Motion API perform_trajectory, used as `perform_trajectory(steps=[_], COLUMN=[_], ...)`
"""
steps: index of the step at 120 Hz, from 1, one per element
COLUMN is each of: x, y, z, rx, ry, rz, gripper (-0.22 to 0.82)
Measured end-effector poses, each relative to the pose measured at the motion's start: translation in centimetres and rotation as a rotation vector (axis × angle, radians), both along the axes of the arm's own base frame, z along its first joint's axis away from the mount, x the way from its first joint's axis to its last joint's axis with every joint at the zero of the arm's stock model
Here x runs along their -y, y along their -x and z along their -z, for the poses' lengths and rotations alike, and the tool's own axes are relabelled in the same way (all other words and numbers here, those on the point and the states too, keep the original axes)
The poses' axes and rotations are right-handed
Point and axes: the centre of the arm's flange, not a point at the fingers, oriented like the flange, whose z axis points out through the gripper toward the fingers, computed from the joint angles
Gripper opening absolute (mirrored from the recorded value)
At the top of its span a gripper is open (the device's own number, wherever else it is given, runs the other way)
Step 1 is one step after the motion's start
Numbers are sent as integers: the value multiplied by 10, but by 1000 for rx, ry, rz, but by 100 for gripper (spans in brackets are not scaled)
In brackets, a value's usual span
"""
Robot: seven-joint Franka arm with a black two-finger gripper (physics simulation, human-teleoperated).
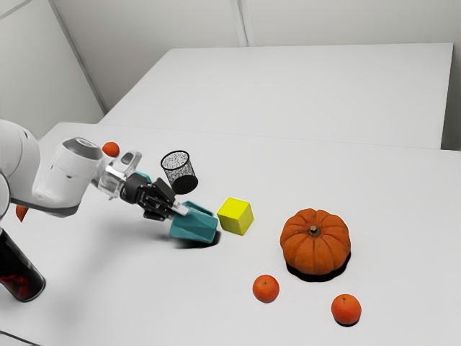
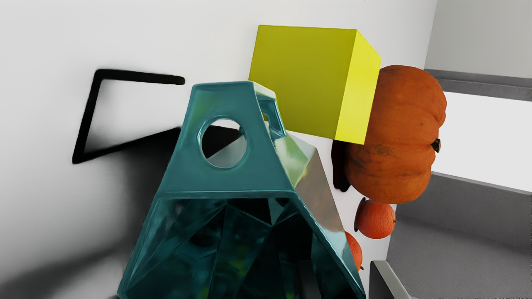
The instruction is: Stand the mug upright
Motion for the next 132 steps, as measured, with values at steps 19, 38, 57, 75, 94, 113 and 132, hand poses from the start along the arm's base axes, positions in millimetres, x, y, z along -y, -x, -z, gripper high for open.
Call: perform_trajectory(steps=[19,38,57,75,94,113,132], x=[-5,-5,-6,-9,-28,-10,31], y=[0,1,3,5,-6,-21,-32], z=[-1,-5,-40,-77,-111,-138,-139], rx=[17,34,102,158,184,196,216], ry=[9,15,19,-53,-300,-578,-801], rz=[-3,2,13,68,179,330,466], gripper=[-11,-15,-17,-18,-18,-18,-18])
